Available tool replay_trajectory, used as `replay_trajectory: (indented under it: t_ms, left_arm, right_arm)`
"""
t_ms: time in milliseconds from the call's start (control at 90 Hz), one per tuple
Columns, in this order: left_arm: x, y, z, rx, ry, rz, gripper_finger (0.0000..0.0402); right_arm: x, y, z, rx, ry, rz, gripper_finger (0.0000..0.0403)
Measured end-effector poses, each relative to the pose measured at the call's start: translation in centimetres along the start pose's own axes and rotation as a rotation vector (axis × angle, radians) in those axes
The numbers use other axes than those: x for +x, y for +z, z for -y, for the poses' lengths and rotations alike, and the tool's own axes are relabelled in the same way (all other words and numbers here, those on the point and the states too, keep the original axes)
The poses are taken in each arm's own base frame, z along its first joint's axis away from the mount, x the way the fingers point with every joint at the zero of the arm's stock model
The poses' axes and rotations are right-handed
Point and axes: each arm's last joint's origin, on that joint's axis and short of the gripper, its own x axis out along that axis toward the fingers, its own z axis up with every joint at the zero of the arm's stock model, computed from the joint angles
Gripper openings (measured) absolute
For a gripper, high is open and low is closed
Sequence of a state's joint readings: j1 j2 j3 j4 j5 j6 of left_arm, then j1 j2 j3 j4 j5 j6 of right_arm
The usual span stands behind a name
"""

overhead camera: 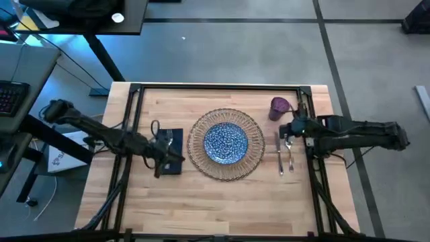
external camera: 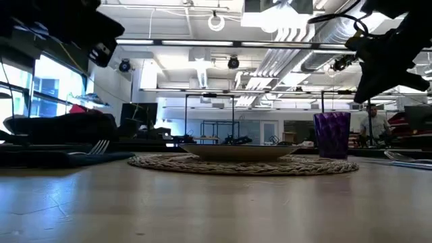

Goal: Set table place
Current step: Return to Home Position

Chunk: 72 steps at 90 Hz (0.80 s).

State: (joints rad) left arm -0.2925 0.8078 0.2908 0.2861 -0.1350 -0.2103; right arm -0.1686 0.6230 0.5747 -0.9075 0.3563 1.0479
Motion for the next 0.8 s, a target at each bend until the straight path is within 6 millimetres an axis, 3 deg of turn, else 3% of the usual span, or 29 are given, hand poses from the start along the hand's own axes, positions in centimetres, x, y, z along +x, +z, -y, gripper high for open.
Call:
replay_trajectory:
  t_ms: [167,289,500,644,800]
  left_arm:
    - [-1.3,-1.0,-2.0,-0.028,0.061,0.007,0.0000]
    - [-2.3,-1.5,-2.6,-0.031,0.096,0.060,0.0000]
    - [-3.9,-2.2,-2.5,-0.072,0.128,0.114,0.0000]
    - [-4.5,-3.2,-2.3,-0.069,0.195,0.111,0.0000]
    - [-5.0,-3.7,-1.6,-0.043,0.170,0.131,0.0000]
  right_arm:
    - [-0.6,1.1,1.2,-0.008,0.012,0.061,0.0000]
    - [-0.7,1.5,0.9,-0.041,0.141,0.174,0.0000]
    - [1.4,-0.2,1.2,-0.142,0.376,0.305,0.0000]
    - [1.7,-1.5,1.0,-0.253,0.597,0.405,0.0000]
    - [1.4,-2.6,1.3,-0.321,0.701,0.516,0.0000]
